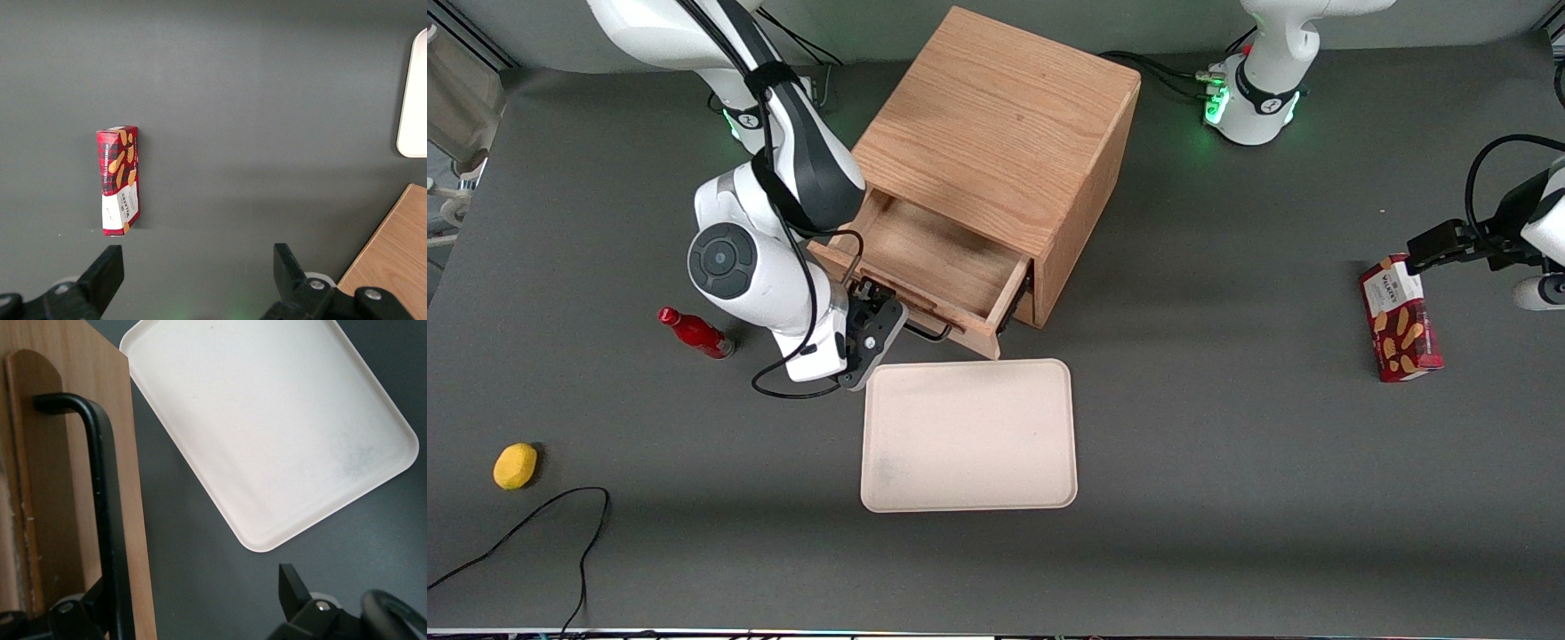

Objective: Open upper drawer
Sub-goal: 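Keep pulling the upper drawer out further with the right gripper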

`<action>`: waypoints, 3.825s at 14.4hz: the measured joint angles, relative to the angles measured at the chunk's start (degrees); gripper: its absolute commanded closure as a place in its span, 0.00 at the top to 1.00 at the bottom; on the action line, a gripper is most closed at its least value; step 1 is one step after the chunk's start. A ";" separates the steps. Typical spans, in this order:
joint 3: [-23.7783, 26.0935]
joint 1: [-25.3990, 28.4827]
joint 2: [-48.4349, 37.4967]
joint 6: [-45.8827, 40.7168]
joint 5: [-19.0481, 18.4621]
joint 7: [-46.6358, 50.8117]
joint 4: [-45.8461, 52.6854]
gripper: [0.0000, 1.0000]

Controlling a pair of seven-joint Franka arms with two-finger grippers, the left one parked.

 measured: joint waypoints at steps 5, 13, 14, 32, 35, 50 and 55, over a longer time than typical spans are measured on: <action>-0.01 -0.96 1.36 0.00 0.00 -0.12 2.02 1.00; -0.01 -2.24 4.28 -0.04 0.00 -0.13 6.27 1.00; -0.01 -2.39 4.61 -0.04 0.00 -0.13 6.75 1.00; -0.01 -6.28 9.16 0.00 1.05 -2.27 13.22 1.00; 0.00 -6.75 10.00 0.00 1.07 -2.85 14.47 1.00; 0.00 -8.92 11.25 0.00 2.66 -5.15 16.17 1.00; 0.00 -9.03 10.90 -1.71 3.87 -5.15 17.50 1.00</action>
